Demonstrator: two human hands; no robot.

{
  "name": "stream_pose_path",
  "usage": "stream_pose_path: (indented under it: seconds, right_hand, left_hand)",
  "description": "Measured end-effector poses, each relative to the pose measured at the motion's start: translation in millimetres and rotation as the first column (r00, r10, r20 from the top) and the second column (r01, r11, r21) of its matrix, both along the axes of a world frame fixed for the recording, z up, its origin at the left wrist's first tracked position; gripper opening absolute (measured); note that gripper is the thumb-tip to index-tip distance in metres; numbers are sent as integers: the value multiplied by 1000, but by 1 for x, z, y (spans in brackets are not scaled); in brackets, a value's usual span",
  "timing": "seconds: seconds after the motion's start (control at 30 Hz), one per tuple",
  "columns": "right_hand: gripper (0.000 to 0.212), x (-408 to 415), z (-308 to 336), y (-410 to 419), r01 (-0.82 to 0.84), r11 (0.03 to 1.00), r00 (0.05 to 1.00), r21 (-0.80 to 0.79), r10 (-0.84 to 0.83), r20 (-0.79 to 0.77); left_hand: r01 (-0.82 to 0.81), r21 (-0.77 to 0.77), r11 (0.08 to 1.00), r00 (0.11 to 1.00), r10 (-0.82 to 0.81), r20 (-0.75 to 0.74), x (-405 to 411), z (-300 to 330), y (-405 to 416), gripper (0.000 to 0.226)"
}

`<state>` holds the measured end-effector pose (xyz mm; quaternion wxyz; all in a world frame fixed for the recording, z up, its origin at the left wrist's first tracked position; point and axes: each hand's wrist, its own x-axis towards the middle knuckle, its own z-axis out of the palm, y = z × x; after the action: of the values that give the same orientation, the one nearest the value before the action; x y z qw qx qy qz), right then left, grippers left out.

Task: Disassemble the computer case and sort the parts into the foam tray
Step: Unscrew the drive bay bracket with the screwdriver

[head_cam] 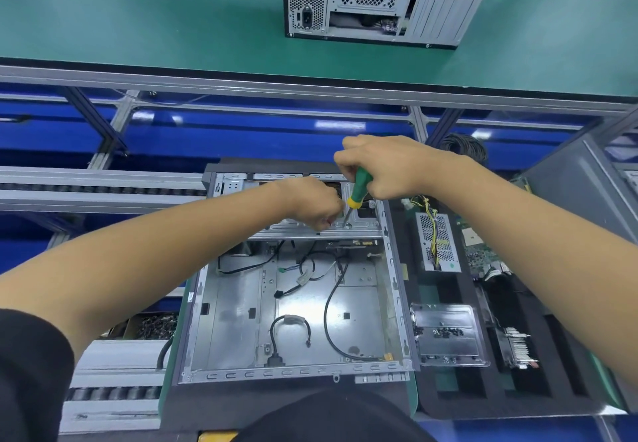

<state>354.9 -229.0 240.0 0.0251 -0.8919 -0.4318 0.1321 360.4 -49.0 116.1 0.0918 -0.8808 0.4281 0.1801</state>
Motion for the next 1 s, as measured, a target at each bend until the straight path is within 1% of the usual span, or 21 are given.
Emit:
stream_pose_path:
  seconds: [0.2,0.37,0.43,0.5,0.57,0.67,0.77,0.83,0.9,1.0]
  right_hand:
    - [33,-2,-1,-7,28,1000,999,7,-28,-27]
    - [32,-1,-2,-6,30,999,999,14,-30,-17]
    - [32,-1,-2,-6,29,1000,999,12,-28,-21]
    - [32,-1,-3,-6,34,999,999,15,-33,-22]
    - [33,0,-3,-7,47,999,999,16,-46,-25]
    - [33,0,-4,-6,59,998,998,17,-59,-25]
    - [32,0,-4,-5,54,998,998,17,-53,-32]
    - [33,1,-4,-4,55,998,998,21,-54,-25]
    - [34,1,-3,-5,62,998,998,20,-61,-27]
    - [34,1,-4,-6,75,997,997,25,-74,-28]
  left_hand:
    - [11,6,1000,997,-11,78,-7,-6,4,11]
    - [175,75,982,961,-186,202,-15,-6,10,15]
    - [188,97,977,946,-207,251,-17,-8,12,12]
    - [229,139,963,925,-260,278,-20,-8,13,9]
    - [280,169,945,902,-319,290,-23,-7,12,18]
    - [315,192,930,898,-357,256,-20,-3,11,25]
    - [338,197,920,902,-376,210,-13,4,6,19]
    - [325,209,922,925,-356,136,-6,13,3,12]
    - [326,212,921,936,-347,67,1,20,0,13]
    - [381,230,896,918,-395,17,5,26,-5,16]
